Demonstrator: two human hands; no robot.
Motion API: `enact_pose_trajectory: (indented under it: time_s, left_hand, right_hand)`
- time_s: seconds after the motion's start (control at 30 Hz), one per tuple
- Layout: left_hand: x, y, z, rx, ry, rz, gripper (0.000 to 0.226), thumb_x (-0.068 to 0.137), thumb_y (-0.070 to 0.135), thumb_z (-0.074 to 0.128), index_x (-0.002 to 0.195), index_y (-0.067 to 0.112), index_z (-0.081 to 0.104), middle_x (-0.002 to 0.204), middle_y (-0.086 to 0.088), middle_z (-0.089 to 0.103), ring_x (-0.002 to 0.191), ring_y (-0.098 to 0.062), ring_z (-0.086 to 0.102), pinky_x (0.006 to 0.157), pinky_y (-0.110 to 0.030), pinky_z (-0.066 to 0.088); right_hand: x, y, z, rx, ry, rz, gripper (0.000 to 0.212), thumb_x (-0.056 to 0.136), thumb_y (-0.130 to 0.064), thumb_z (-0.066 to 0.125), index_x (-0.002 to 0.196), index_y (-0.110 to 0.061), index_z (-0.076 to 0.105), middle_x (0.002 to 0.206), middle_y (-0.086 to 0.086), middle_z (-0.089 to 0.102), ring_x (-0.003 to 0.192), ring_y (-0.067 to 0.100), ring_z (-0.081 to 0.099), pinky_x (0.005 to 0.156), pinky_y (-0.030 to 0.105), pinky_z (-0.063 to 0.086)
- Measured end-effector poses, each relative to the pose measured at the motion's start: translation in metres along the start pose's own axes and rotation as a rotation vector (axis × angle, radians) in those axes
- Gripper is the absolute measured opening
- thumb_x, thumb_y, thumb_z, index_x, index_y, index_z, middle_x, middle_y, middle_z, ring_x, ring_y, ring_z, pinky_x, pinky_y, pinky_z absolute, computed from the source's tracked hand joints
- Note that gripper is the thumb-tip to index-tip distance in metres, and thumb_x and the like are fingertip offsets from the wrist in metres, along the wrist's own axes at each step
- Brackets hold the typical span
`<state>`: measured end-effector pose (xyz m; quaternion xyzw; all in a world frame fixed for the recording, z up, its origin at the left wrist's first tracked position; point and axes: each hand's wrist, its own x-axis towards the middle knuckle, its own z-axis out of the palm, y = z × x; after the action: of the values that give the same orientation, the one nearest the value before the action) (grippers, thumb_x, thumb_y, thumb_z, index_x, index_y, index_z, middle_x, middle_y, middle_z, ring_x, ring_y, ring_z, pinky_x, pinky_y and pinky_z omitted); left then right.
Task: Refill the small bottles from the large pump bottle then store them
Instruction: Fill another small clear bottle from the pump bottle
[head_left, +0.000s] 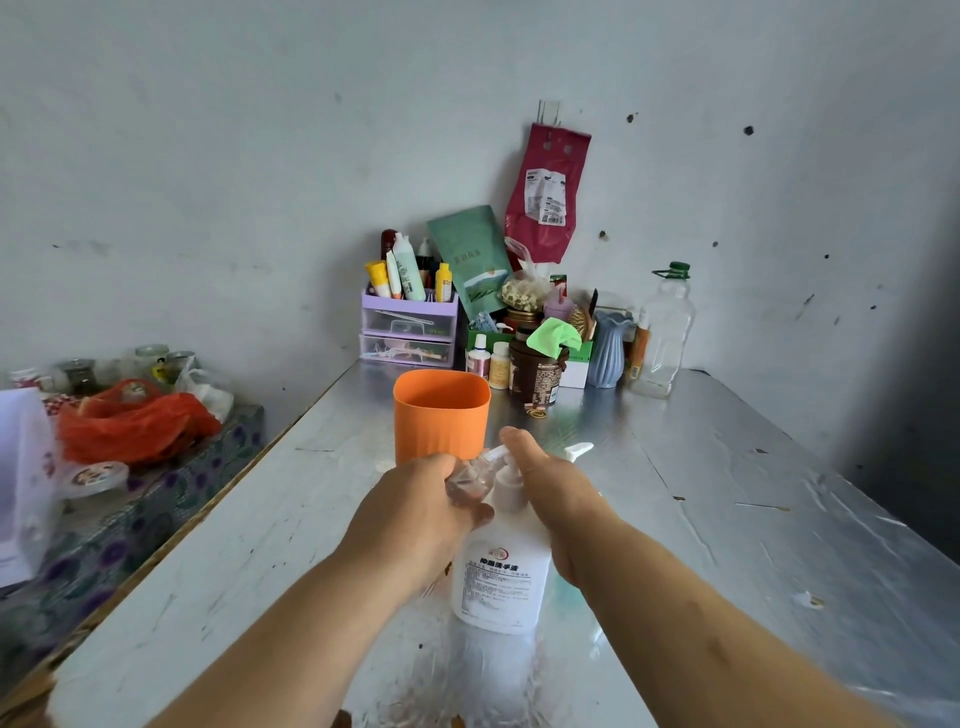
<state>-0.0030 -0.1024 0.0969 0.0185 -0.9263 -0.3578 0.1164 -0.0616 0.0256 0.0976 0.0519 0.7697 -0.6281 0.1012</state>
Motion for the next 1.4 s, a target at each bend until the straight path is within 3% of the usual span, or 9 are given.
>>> enact_pose_trajectory:
  time_s: [0.47, 0.63, 0.77, 0.87, 1.0, 1.13, 1.27, 1.33, 1.4]
  left_hand:
    - [0.003, -0.002, -0.001, -0.015, 0.003, 0.014, 0.025, 0.083, 0.041, 0.072, 0.102, 0.029, 0.062, 0.091, 0.009, 0.067, 0.078, -0.010, 0.063, 0.069, -0.029, 0.053]
    - [0.005, -0.005, 0.003, 0.015, 0.026, 0.024, 0.025, 0.085, 0.040, 0.071, 0.104, 0.027, 0.061, 0.095, 0.008, 0.066, 0.083, -0.013, 0.062, 0.062, -0.026, 0.042]
    - [0.005, -0.008, 0.005, 0.042, 0.029, 0.005, 0.021, 0.085, 0.040, 0.069, 0.099, 0.028, 0.060, 0.091, 0.006, 0.066, 0.082, -0.016, 0.062, 0.060, -0.027, 0.039]
    - [0.003, -0.007, 0.006, 0.030, 0.018, -0.004, 0.022, 0.085, 0.040, 0.069, 0.102, 0.029, 0.060, 0.095, 0.007, 0.066, 0.084, -0.016, 0.062, 0.063, -0.027, 0.042]
    - [-0.001, -0.005, 0.004, -0.008, -0.003, -0.007, 0.027, 0.086, 0.040, 0.069, 0.108, 0.026, 0.061, 0.102, 0.007, 0.067, 0.089, -0.014, 0.063, 0.072, -0.028, 0.048]
    - [-0.006, -0.007, 0.000, -0.109, -0.021, -0.016, 0.022, 0.084, 0.037, 0.071, 0.101, 0.026, 0.063, 0.094, 0.009, 0.068, 0.082, -0.012, 0.064, 0.073, -0.030, 0.052]
    - [-0.005, -0.008, -0.005, -0.315, -0.015, -0.035, 0.016, 0.079, 0.031, 0.075, 0.091, 0.025, 0.067, 0.080, 0.004, 0.069, 0.068, -0.015, 0.064, 0.071, -0.038, 0.053]
    - [-0.005, -0.007, -0.009, -0.425, -0.019, -0.038, 0.016, 0.079, 0.028, 0.078, 0.092, 0.026, 0.070, 0.085, 0.004, 0.073, 0.073, -0.016, 0.068, 0.075, -0.041, 0.056]
    - [-0.005, -0.007, -0.011, -0.510, -0.022, -0.047, 0.019, 0.079, 0.028, 0.079, 0.097, 0.025, 0.071, 0.091, 0.004, 0.075, 0.084, -0.017, 0.071, 0.081, -0.040, 0.057]
  right_hand:
    - [0.006, 0.001, 0.001, -0.024, -0.009, -0.013, 0.078, 0.048, -0.076, 0.050, 0.096, -0.018, 0.067, 0.103, 0.011, 0.069, 0.102, 0.032, 0.062, 0.098, 0.051, 0.046]
    - [0.010, 0.008, -0.002, -0.050, 0.006, -0.078, 0.054, 0.073, -0.066, 0.051, 0.093, -0.017, 0.063, 0.100, 0.010, 0.067, 0.097, 0.029, 0.061, 0.091, 0.041, 0.048]
    - [0.006, 0.008, 0.001, -0.085, -0.005, -0.079, 0.056, 0.067, -0.066, 0.044, 0.098, -0.022, 0.060, 0.108, 0.012, 0.064, 0.104, 0.031, 0.060, 0.097, 0.047, 0.048]
    - [0.004, 0.009, -0.001, -0.063, -0.006, -0.111, 0.045, 0.081, -0.063, 0.049, 0.092, -0.021, 0.060, 0.105, 0.006, 0.064, 0.094, 0.023, 0.060, 0.084, 0.032, 0.051]
    - [-0.007, 0.003, -0.005, -0.040, -0.015, -0.018, 0.059, 0.084, -0.067, 0.045, 0.105, -0.015, 0.064, 0.111, 0.013, 0.066, 0.097, 0.026, 0.061, 0.094, 0.037, 0.047]
    - [-0.017, -0.007, -0.003, -0.178, 0.006, -0.126, 0.074, 0.085, -0.076, 0.029, 0.106, -0.015, 0.064, 0.112, 0.010, 0.064, 0.105, 0.026, 0.057, 0.101, 0.042, 0.042]
    - [-0.026, -0.012, -0.007, -0.122, 0.021, -0.127, 0.074, 0.081, -0.081, 0.029, 0.091, -0.021, 0.071, 0.097, 0.004, 0.068, 0.098, 0.025, 0.062, 0.099, 0.045, 0.046]
    - [-0.029, -0.012, -0.013, -0.070, 0.049, -0.138, 0.066, 0.088, -0.072, 0.030, 0.069, -0.023, 0.071, 0.088, -0.002, 0.066, 0.091, 0.020, 0.059, 0.092, 0.040, 0.045]
    - [-0.032, -0.010, -0.019, 0.001, 0.075, -0.142, 0.062, 0.089, -0.071, 0.030, 0.070, -0.024, 0.068, 0.093, -0.002, 0.064, 0.087, 0.014, 0.054, 0.080, 0.037, 0.040]
